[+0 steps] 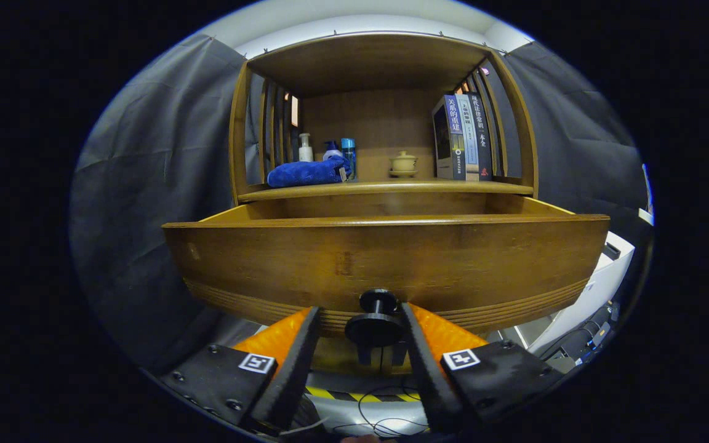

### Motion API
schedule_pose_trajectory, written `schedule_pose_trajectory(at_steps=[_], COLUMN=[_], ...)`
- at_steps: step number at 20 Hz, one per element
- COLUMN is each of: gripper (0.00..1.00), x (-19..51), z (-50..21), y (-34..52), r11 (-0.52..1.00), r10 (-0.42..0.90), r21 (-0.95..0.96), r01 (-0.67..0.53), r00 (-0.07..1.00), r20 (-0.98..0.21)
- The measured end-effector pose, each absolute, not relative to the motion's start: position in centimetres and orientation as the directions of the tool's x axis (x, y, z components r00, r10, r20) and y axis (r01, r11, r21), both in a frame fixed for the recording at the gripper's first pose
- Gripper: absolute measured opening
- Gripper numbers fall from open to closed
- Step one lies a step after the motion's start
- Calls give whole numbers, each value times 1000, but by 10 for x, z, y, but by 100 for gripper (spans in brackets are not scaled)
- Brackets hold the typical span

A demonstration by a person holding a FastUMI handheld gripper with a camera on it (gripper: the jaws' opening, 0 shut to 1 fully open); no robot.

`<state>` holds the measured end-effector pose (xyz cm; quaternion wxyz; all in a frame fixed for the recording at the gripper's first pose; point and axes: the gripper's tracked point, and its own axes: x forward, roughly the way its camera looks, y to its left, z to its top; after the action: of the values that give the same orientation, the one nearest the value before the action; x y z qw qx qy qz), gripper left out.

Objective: Pull open the drawer, take out the items inside it, and place them on the countertop above the cabinet.

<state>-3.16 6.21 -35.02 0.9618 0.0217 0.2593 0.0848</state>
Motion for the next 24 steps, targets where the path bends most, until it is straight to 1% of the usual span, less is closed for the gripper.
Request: schedule_pose_trajectory(at_steps=[1,4,6,9,12,14,16,18,21,24], gripper=[92,94,94,94,94,94,94,94,94,94], x=[-33,-42,-44,-9,35,71,102,124,150,152], z=[-347,-334,-304,-230,-163,-133,-125,-136,-184,-242], y=[62,58,55,52,55,52,53,52,50,39], r11=[985,984,983,979,974,976,979,983,988,996], r10=[173,174,182,202,223,213,200,184,153,88], r21=[80,57,63,83,98,96,96,100,102,53], r01=[-154,-168,-173,-185,-202,-193,-178,-157,-116,-72], r00=[854,858,875,912,924,931,924,898,835,730], r20=[-491,-484,-449,-358,-310,-296,-325,-399,-529,-678])
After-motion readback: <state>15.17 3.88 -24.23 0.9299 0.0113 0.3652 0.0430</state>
